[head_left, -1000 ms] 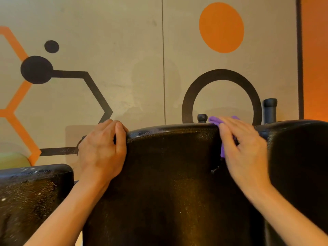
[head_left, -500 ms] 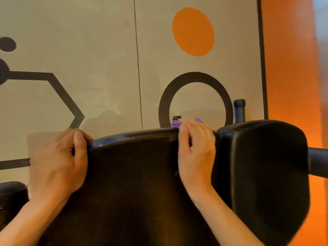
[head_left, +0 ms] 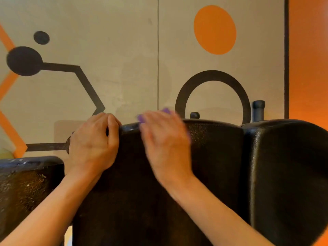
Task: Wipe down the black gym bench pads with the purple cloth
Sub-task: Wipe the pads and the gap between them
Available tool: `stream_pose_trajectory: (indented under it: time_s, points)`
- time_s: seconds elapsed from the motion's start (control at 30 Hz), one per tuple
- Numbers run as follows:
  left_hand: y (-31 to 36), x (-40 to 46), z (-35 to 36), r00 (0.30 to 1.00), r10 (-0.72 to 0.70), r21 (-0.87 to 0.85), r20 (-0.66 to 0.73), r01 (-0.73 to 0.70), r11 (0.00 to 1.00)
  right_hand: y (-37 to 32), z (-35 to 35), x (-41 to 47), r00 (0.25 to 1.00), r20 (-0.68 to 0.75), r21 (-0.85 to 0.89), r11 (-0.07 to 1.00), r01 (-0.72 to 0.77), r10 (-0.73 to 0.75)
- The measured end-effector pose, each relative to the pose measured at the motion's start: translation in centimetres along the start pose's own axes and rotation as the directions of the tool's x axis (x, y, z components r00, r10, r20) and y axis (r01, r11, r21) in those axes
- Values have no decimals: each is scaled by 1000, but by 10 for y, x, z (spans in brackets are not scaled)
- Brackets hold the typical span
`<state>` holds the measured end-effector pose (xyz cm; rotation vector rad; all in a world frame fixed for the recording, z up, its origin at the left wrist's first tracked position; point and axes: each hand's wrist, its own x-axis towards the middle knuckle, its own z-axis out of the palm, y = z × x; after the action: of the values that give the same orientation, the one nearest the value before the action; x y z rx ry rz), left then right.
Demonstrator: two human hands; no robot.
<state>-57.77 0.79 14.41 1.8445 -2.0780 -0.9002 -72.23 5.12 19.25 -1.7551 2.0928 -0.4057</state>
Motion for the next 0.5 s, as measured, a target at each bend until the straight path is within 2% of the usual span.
stream_pose_trajectory:
  time_s: [0.07, 0.1, 0.13, 0.2, 0.27, 0.3, 0.33, 0.37, 0.43, 0.5]
  points:
    - [0, -1, -1, 1000, 19, -10, -12, -20, 1000, -2, 6, 0, 976, 99, -64, 978, 198, -192]
    - [0, -1, -2, 1000, 22, -18, -16, -22, 1000, 13, 1, -2, 968, 120, -90, 969, 231, -220]
    - [0, -2, -3, 1000, 21, -28, -18, -22, 999, 33, -8, -7, 974, 109, -96, 973, 211, -200]
    - [-1, -1, -2, 999, 21, -31, -26, -21, 999, 62, -25, -23, 998, -5, -36, 997, 65, -65]
    - [-1, -1, -1, 1000, 13, -22, -18, -13, 1000, 55, -19, -32, 990, -114, 62, 995, -81, 88]
    - [-1, -1, -1, 1000, 8, -35, -12, -8, 999, 38, -6, -30, 985, -135, 65, 993, -103, 111]
    - [-1, -1, 0, 1000, 5, -52, -10, -6, 999, 18, 11, -27, 988, -136, 21, 998, -66, 68]
    - [-1, -1, -1, 1000, 4, -69, -14, -5, 998, 1, 25, -26, 992, -117, -47, 998, 38, -44]
    - [-1, 0, -1, 1000, 8, -93, -26, -10, 996, -8, 30, -18, 962, 21, -164, 948, 273, -273]
    - [-1, -1, -3, 1000, 8, -80, -20, -10, 997, 17, 10, -14, 928, 147, -233, 900, 368, -341]
